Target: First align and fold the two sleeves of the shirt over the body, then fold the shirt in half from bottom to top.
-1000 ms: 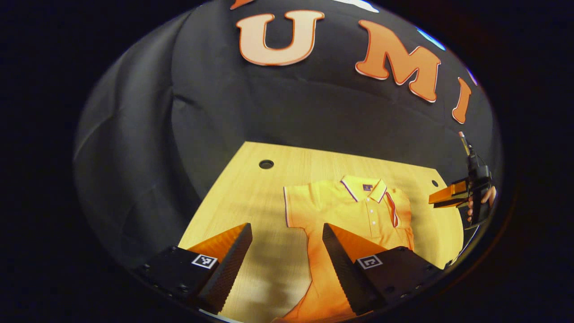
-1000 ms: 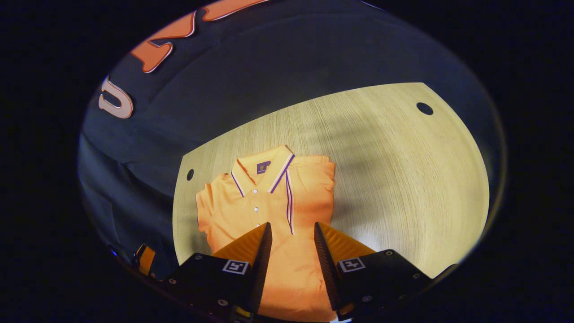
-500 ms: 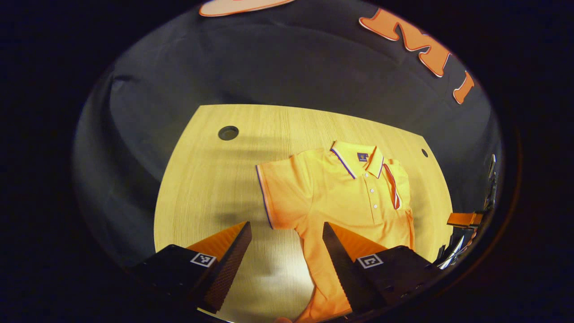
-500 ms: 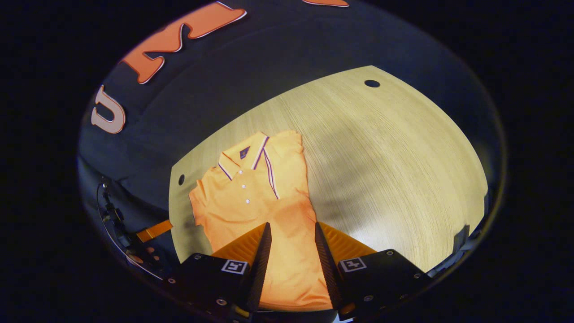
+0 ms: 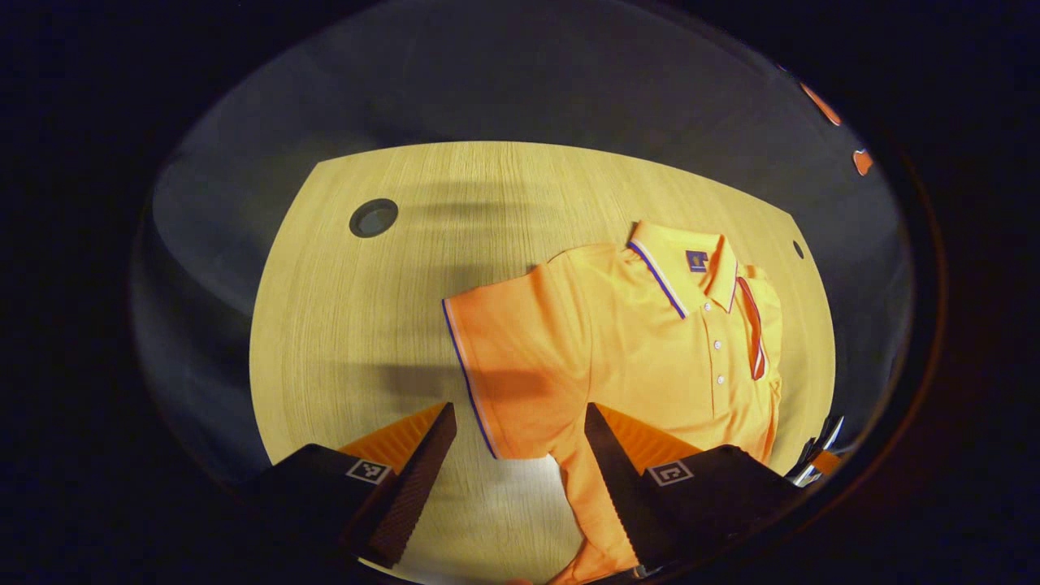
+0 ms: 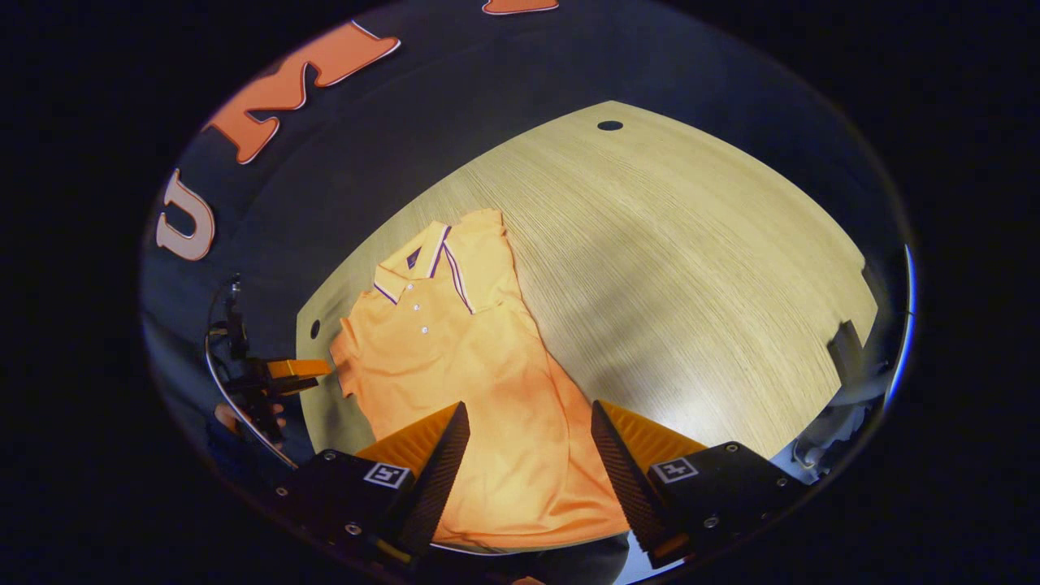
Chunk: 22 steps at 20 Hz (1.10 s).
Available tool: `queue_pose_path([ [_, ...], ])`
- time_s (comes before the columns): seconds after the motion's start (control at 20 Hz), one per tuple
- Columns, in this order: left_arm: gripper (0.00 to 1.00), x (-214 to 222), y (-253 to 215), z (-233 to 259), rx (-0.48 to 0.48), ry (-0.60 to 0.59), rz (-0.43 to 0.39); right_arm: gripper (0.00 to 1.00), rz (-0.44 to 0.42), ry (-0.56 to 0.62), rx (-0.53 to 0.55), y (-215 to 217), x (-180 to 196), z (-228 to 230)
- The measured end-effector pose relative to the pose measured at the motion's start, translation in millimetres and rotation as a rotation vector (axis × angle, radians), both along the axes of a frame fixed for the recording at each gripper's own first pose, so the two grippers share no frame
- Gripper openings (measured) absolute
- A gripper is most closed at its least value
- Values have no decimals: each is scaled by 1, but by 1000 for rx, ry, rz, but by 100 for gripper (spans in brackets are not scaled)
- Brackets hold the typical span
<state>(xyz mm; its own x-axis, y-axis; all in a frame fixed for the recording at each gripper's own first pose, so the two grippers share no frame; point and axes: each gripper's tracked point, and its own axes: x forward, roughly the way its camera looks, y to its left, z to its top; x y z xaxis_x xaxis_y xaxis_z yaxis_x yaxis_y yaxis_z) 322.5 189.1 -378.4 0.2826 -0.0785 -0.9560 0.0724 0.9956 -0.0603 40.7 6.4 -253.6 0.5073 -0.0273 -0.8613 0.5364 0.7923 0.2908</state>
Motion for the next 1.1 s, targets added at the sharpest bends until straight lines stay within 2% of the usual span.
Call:
queue_pose_path([
  [0.2,98,17,9,-19,74,22,-14,96,-2,-7,-3,2,-20,1],
  [0.35,95,23,3,-32,65,58,-18,96,-13,-15,2,1,-34,-1],
  [0.4,92,25,3,-36,70,62,-20,96,-21,-14,1,-1,-38,-2],
  [0.55,92,30,10,-43,93,63,-4,97,-61,-27,3,-8,-47,-1],
  [0.7,63,28,13,-40,115,74,-24,96,-91,-18,8,-14,-58,-7],
  [0.75,60,30,9,-34,91,62,-28,96,-98,-12,11,-16,-62,-10],
  [0.8,35,32,7,-41,96,64,-20,96,-107,-5,16,-18,-65,-12],
  [0.85,10,29,6,-42,93,73,-48,97,-115,-5,22,-18,-66,-13],
  [1.1,10,42,-7,-18,81,-4,-107,97,-115,0,26,-22,-66,-13],
])
